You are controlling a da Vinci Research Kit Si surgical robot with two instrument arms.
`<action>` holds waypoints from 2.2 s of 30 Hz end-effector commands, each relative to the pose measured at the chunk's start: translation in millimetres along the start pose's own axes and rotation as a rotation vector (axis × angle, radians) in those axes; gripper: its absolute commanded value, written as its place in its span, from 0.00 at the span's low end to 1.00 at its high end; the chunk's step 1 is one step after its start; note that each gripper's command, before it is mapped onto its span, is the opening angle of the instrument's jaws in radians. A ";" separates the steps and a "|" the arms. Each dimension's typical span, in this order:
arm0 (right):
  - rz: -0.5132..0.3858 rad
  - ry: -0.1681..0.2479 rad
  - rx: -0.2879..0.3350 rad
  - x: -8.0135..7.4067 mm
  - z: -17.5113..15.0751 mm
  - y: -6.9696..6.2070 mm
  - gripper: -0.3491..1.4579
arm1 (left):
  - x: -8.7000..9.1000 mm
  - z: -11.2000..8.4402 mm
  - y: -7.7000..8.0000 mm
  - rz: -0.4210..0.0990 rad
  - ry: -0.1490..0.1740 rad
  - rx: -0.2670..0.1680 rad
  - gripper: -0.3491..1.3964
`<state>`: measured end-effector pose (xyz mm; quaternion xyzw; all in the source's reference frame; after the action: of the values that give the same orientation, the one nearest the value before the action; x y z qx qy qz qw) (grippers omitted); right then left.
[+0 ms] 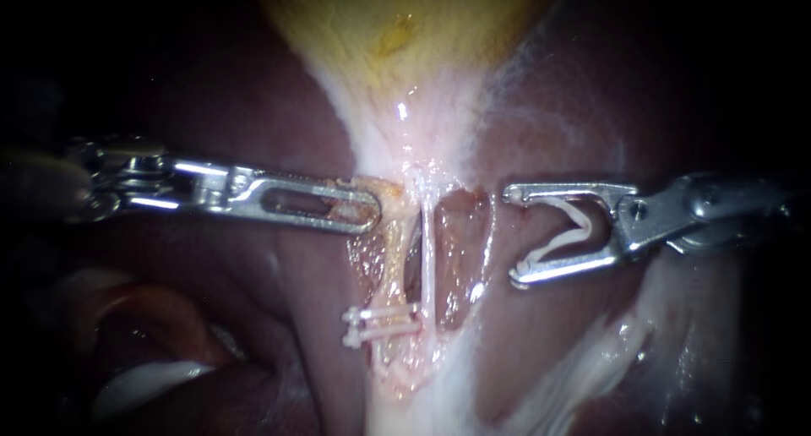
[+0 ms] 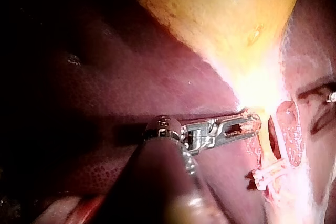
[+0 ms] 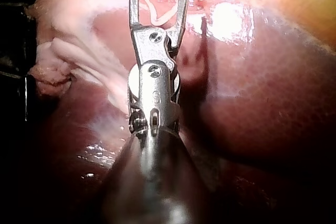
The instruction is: Clipping third clip left tube
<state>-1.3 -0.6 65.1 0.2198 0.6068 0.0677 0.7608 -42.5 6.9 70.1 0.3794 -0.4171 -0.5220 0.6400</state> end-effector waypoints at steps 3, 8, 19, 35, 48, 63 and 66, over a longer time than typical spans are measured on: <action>-0.001 0.000 0.001 0.0 0.0 0.0 0.47 | -0.2 -0.3 -0.1 -0.001 0.002 0.002 0.00; -0.001 0.000 0.001 0.0 0.0 0.0 0.47 | -1.3 -2.4 -1.2 -0.010 0.005 0.005 0.00; 0.000 0.000 0.000 0.0 0.1 0.1 0.47 | -2.3 -6.0 -5.7 -0.019 -0.020 0.009 0.00; -0.019 -0.057 0.006 -2.5 5.1 0.0 0.47 | -2.0 -5.5 -5.9 -0.018 -0.022 0.006 0.00; 0.036 -0.061 0.026 -4.5 11.2 0.3 0.47 | -1.8 -5.3 -6.1 -0.018 -0.025 0.003 0.00; 0.136 -0.064 0.043 -5.6 15.3 0.3 0.46 | -1.7 -5.0 -6.6 -0.018 -0.023 0.006 0.00; 0.157 -0.063 0.055 -6.0 16.3 0.2 0.46 | -1.7 -5.0 -6.6 -0.018 -0.023 0.006 0.00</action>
<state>13.0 -6.8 73.4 0.2932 0.5646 0.1045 0.7644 -40.4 7.7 62.1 0.3792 -0.4227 -0.5307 0.6292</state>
